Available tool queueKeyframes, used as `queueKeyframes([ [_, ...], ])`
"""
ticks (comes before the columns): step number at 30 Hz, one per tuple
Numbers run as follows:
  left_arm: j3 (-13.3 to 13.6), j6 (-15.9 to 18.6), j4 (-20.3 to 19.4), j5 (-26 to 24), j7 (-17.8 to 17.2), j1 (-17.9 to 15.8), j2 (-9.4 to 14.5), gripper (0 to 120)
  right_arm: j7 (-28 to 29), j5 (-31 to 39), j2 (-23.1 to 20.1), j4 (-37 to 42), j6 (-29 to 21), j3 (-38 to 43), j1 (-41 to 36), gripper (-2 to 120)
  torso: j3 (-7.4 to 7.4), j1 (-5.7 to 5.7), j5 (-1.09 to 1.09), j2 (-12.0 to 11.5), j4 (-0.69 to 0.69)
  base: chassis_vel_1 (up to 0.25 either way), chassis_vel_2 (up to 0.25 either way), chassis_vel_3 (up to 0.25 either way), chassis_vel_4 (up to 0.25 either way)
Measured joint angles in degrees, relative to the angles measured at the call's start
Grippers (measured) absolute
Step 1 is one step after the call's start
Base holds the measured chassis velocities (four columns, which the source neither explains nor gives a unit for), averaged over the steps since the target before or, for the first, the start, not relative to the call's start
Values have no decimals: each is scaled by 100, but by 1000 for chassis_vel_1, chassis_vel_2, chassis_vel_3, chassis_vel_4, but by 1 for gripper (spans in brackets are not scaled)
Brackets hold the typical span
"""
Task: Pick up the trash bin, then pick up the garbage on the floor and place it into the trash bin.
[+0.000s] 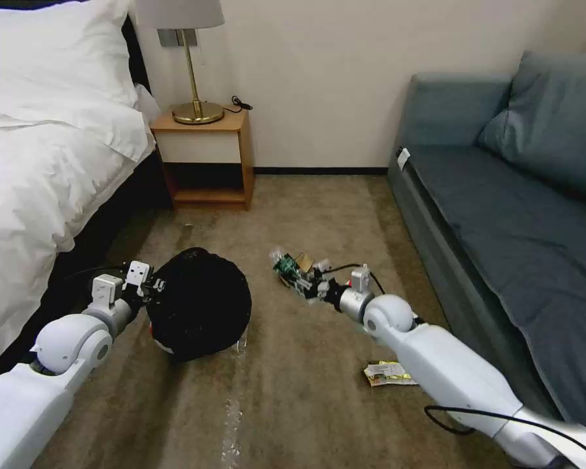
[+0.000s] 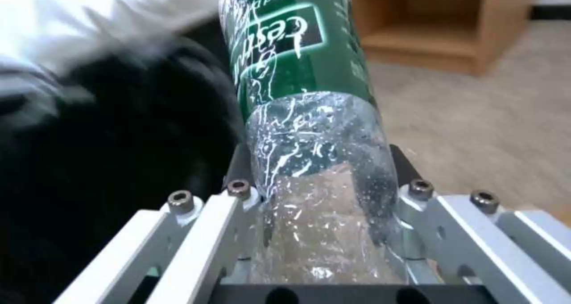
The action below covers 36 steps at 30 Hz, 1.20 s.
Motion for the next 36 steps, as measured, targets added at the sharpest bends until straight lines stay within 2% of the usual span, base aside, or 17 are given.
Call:
queueKeyframes([
  [5,66,-13,23,-1,4,-67,-51,4,106,271,104,195,-86,-165,204,27,0,0,-2,0,0,0,0,0,0],
  [7,108,-85,31,-3,3,-105,-117,4,218,488,414,284,-123,-361,382,27,0,0,-1,0,0,0,0,0,0],
  [10,118,-121,31,-13,2,-120,-149,4,275,578,646,288,-123,-472,451,27,0,0,-1,0,2,0,0,0,0],
  [13,119,-136,30,-22,2,-125,-161,4,286,593,733,279,-123,-518,465,27,0,0,-1,0,3,0,0,0,0],
  [19,35,-290,29,-62,-2,-88,-191,4,381,537,1224,47,-52,-776,445,27,0,0,-2,1,1,0,0,0,0],
  [22,51,-286,8,-86,-63,-88,-213,4,414,394,1400,-123,159,-882,392,27,0,0,-1,0,2,0,0,0,0],
  [23,63,-265,8,-122,-113,-92,-228,4,420,353,1472,-182,219,-898,338,33,0,0,-1,0,1,0,0,0,0],
  [25,62,-263,12,-120,-123,-86,-240,4,415,322,1503,-210,240,-898,307,36,0,0,-1,0,0,0,0,0,0],
  [26,50,-263,12,-105,-129,-55,-268,4,395,263,1524,-244,281,-898,270,44,0,0,0,0,1,0,0,0,0],
  [27,50,-263,12,-105,-129,-55,-268,4,395,263,1524,-244,281,-898,270,44,0,0,0,0,1,0,0,0,0],
  [29,34,-268,22,-54,-129,-11,-336,4,380,184,1525,-266,333,-899,218,57,0,0,-1,0,1,0,0,0,0],
  [31,33,-269,22,-48,-129,-6,-348,4,378,175,1525,-266,339,-899,208,58,0,0,-1,0,1,0,0,0,0],
  [32,32,-272,23,-40,-128,-3,-365,4,377,169,1519,-262,342,-899,181,67,-1,0,-1,0,1,0,0,0,0],
  [33,32,-272,23,-40,-128,-3,-365,4,377,169,1519,-262,342,-899,181,67,-1,0,-1,0,1,0,0,0,0],
  [35,34,-272,23,-37,-127,-16,-366,4,377,169,1499,-237,342,-893,169,78,0,0,-1,0,0,0,0,0,0],
  [36,34,-272,23,-37,-127,-16,-366,4,377,169,1499,-237,342,-893,169,78,0,0,-1,0,0,0,0,0,0],
])
